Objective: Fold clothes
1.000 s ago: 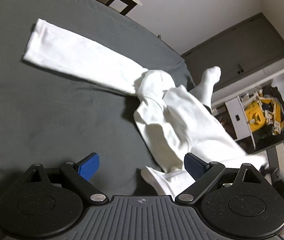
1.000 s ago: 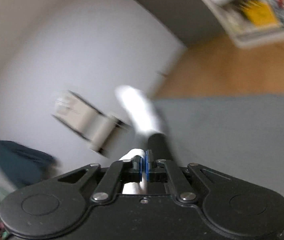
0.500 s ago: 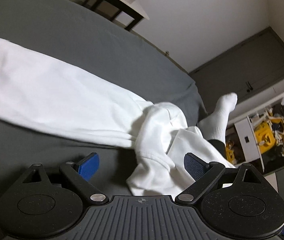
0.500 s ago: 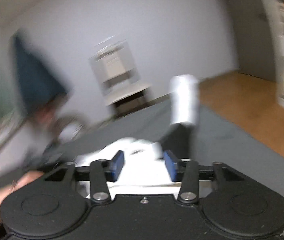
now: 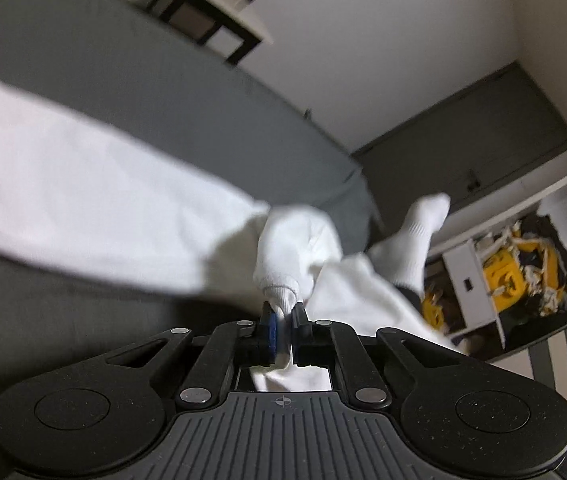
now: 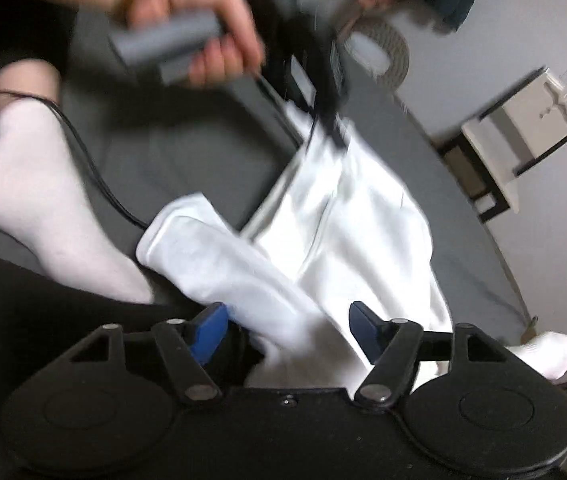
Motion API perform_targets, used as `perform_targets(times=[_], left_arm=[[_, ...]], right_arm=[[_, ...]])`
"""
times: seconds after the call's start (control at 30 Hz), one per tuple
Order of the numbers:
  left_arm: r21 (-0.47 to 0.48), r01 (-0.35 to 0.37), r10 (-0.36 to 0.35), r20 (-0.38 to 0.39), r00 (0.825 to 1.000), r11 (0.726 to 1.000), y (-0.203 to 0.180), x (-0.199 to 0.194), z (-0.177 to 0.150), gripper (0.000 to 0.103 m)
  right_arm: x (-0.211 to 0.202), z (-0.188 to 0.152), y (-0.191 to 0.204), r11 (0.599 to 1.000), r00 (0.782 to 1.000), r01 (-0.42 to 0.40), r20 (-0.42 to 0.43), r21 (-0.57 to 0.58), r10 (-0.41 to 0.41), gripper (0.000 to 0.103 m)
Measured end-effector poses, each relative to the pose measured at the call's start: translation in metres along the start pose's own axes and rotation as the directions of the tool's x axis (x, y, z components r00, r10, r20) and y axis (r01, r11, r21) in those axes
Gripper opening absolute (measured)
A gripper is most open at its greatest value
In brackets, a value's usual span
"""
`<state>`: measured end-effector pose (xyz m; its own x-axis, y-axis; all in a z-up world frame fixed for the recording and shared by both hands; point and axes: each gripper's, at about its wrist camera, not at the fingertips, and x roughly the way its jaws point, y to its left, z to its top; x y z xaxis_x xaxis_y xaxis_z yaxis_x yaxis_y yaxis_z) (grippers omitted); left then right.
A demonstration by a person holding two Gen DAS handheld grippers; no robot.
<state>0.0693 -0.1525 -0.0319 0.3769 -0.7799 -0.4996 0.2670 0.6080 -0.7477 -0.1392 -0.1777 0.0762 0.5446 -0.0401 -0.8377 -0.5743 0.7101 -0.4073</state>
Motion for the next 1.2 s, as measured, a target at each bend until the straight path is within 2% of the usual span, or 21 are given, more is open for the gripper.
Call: perform_targets(times=[0.03, 0.1, 0.13, 0.17, 0.23, 0.3, 0.43, 0.53, 0.57, 0.67, 0.73, 0.83, 0.87, 0.9, 0.97, 1.03, 1.13, 1.17, 1.2], left_arm=[[0.003, 0.006, -0.006, 0.015, 1.000, 1.000, -0.002, -0.008, 0.007, 0.006], [0.025, 0.006, -0.007, 0.033, 0.999, 1.000, -0.006, -0.023, 0.020, 0.006], [0.039, 0.002, -0.004, 0.044, 0.999, 0.999, -0.007, -0.029, 0.025, 0.006], [0.053, -0.002, -0.001, 0.057, 0.998, 0.999, -0.009, -0.036, 0.030, 0.006], [0.062, -0.010, 0.005, 0.080, 0.997, 0.998, -0.011, -0.049, 0.040, 0.006], [0.074, -0.018, 0.010, 0.106, 0.994, 0.997, -0.014, -0.063, 0.051, 0.006], [0.094, -0.045, 0.027, 0.181, 0.983, 0.995, -0.009, -0.106, 0.081, 0.006], [0.067, -0.083, 0.064, 0.243, 0.968, 0.994, 0.002, -0.141, 0.109, 0.006], [0.067, -0.112, 0.091, 0.265, 0.960, 0.991, 0.008, -0.156, 0.119, 0.006], [0.068, -0.218, 0.186, 0.320, 0.929, 0.974, 0.027, -0.201, 0.147, 0.006], [0.048, -0.287, 0.254, 0.347, 0.903, 0.957, 0.042, -0.226, 0.165, 0.006], [-0.003, -0.394, 0.365, 0.384, 0.848, 0.919, 0.069, -0.257, 0.187, 0.006], [-0.024, -0.421, 0.397, 0.390, 0.831, 0.907, 0.079, -0.262, 0.192, 0.006], [-0.045, -0.448, 0.428, 0.395, 0.813, 0.893, 0.089, -0.268, 0.197, 0.006], [-0.064, -0.527, 0.509, 0.384, 0.770, 0.847, 0.112, -0.267, 0.203, 0.006], [-0.077, -0.592, 0.578, 0.345, 0.739, 0.802, 0.135, -0.251, 0.206, 0.007], [-0.095, -0.651, 0.650, 0.260, 0.714, 0.754, 0.174, -0.222, 0.197, 0.007], [-0.096, -0.663, 0.664, 0.239, 0.709, 0.742, 0.185, -0.212, 0.193, 0.007], [-0.096, -0.676, 0.678, 0.218, 0.702, 0.731, 0.196, -0.203, 0.190, 0.007]], right_arm=[[0.001, 0.003, -0.004, 0.999, 1.000, -0.009, 0.006, 0.036, 0.009, 0.024], [-0.012, 0.009, -0.013, 0.989, 0.995, -0.032, 0.095, 0.146, 0.018, 0.010], [-0.021, 0.009, -0.017, 0.979, 0.989, -0.051, 0.146, 0.197, 0.022, 0.010], [-0.033, 0.010, -0.023, 0.958, 0.977, -0.098, 0.209, 0.269, 0.042, 0.010], [-0.061, 0.002, -0.039, 0.889, 0.932, -0.222, 0.355, 0.400, 0.073, 0.010], [-0.087, -0.010, -0.055, 0.791, 0.864, -0.371, 0.492, 0.487, 0.103, 0.010], [-0.115, -0.029, -0.093, 0.593, 0.705, -0.593, 0.707, 0.545, 0.055, 0.010], [-0.111, -0.042, -0.127, 0.470, 0.554, -0.730, 0.833, 0.496, -0.020, 0.010], [-0.106, -0.043, -0.140, 0.442, 0.510, -0.761, 0.859, 0.475, -0.045, 0.010], [-0.092, -0.032, -0.166, 0.414, 0.431, -0.798, 0.895, 0.437, -0.115, 0.010], [-0.082, -0.028, -0.176, 0.390, 0.387, -0.821, 0.909, 0.417, -0.156, 0.010], [-0.054, -0.032, -0.182, 0.283, 0.292, -0.899, 0.938, 0.336, -0.185, 0.010], [-0.047, -0.034, -0.181, 0.259, 0.273, -0.912, 0.942, 0.318, -0.193, 0.010], [-0.037, -0.035, -0.180, 0.234, 0.265, -0.923, 0.945, 0.306, -0.191, 0.010], [-0.022, -0.041, -0.171, 0.197, 0.291, -0.924, 0.937, 0.328, -0.194, 0.010], [-0.005, -0.049, -0.161, 0.151, 0.328, -0.920, 0.922, 0.361, -0.205, 0.010], [0.011, -0.079, -0.145, 0.036, 0.364, -0.924, 0.902, 0.382, -0.232, 0.010], [0.011, -0.088, -0.140, 0.024, 0.373, -0.920, 0.895, 0.390, -0.246, 0.010], [0.007, -0.100, -0.137, 0.025, 0.392, -0.910, 0.880, 0.414, -0.269, 0.010]])
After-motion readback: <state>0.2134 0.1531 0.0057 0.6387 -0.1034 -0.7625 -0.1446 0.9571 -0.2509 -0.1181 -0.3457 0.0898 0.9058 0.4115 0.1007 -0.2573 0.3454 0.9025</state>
